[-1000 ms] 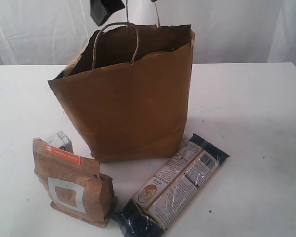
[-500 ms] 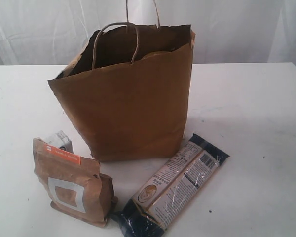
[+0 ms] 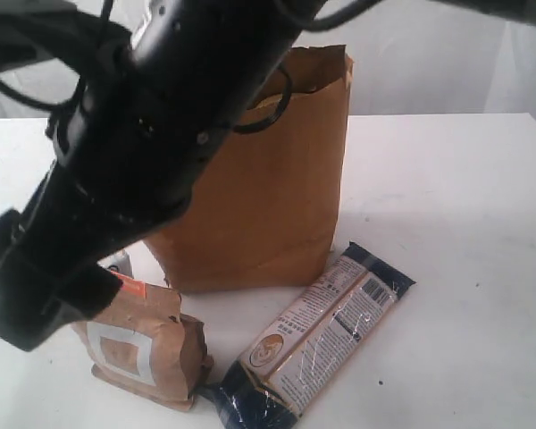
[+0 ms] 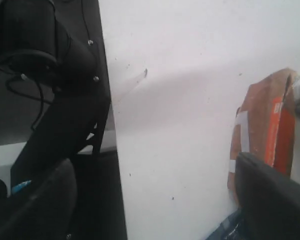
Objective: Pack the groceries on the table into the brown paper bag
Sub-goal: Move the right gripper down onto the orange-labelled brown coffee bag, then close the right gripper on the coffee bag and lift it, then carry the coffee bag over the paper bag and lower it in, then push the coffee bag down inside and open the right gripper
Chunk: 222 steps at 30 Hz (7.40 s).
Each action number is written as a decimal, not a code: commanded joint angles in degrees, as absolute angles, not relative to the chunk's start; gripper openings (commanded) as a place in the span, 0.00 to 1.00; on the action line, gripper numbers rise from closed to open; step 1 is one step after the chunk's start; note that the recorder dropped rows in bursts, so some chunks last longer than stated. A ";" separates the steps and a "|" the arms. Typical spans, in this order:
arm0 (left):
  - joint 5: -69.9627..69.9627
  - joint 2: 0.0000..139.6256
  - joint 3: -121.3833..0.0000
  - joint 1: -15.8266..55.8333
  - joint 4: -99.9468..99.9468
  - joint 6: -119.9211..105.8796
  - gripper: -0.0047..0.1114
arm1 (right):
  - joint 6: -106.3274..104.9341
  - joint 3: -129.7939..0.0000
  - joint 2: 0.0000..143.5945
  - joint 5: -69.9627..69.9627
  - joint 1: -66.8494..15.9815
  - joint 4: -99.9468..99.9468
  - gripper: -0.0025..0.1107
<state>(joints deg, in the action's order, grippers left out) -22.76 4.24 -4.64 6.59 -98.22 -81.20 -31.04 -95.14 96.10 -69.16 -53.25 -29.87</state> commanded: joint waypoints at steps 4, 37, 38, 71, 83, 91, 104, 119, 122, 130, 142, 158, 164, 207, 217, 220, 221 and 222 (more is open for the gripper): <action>-8.27 4.53 0.00 6.44 -99.95 -91.23 0.04 | -31.83 -93.06 103.15 -65.59 -56.17 -13.06 0.55; -9.25 4.53 0.00 6.44 -99.95 -91.23 0.04 | -23.95 -94.46 111.64 -61.91 -56.22 -5.50 0.60; -9.25 4.53 0.00 6.44 -99.95 -91.23 0.04 | -23.10 -94.46 112.36 -61.69 -56.22 -5.64 0.60; -8.78 4.53 0.00 6.44 -99.95 -91.23 0.04 | -17.67 -99.94 102.47 -63.20 -56.22 -13.93 0.02; -7.86 4.53 0.00 6.44 -99.95 -91.23 0.04 | -15.17 -104.83 89.05 -40.43 -55.98 -0.70 0.02; -7.22 4.53 0.00 6.44 -99.95 -91.23 0.04 | -2.28 -104.44 88.76 -58.94 -55.84 34.12 0.02; -5.94 4.53 0.00 6.44 -99.95 -91.23 0.04 | -2.28 -104.44 93.47 -53.69 -53.63 34.39 0.02; -5.90 4.53 0.00 6.44 -99.95 -91.23 0.04 | -2.82 -104.56 94.58 -59.58 -53.63 34.15 0.02; -6.01 4.53 0.00 6.44 -99.95 -91.23 0.04 | -5.28 -104.56 93.45 -62.22 -53.63 33.89 0.02; -6.01 4.53 0.00 6.44 -99.95 -91.23 0.04 | -15.21 -104.56 94.66 -63.87 -53.63 28.75 0.02; -6.23 4.53 0.00 6.44 -99.95 -91.23 0.04 | -20.48 -104.56 100.75 -56.43 -53.63 29.27 0.02; -6.46 4.53 0.00 6.44 -99.95 -91.23 0.04 | -13.59 -104.56 101.50 -54.03 -52.50 33.35 0.02; -6.46 4.53 0.00 6.44 -99.95 -91.23 0.04 | -13.55 -104.56 97.88 -54.20 -52.50 33.49 0.02; -6.60 4.53 0.00 6.44 -99.95 -91.23 0.04 | -18.44 -104.56 105.80 -54.06 -52.50 33.60 0.26; -6.60 4.53 0.00 6.44 -99.95 -91.23 0.04 | -7.23 -104.56 105.80 -53.80 -52.50 40.04 0.51; -6.60 4.53 0.00 6.44 -99.95 -91.23 0.04 | -7.23 -104.56 105.80 -53.94 -52.50 40.04 0.51; -6.60 4.53 0.00 6.44 -99.95 -91.23 0.04 | -7.23 -104.56 105.80 -53.94 -52.50 40.04 0.51; -6.60 4.53 0.00 6.44 -99.95 -91.23 0.04 | -7.23 -104.56 105.80 -53.94 -52.50 40.04 0.51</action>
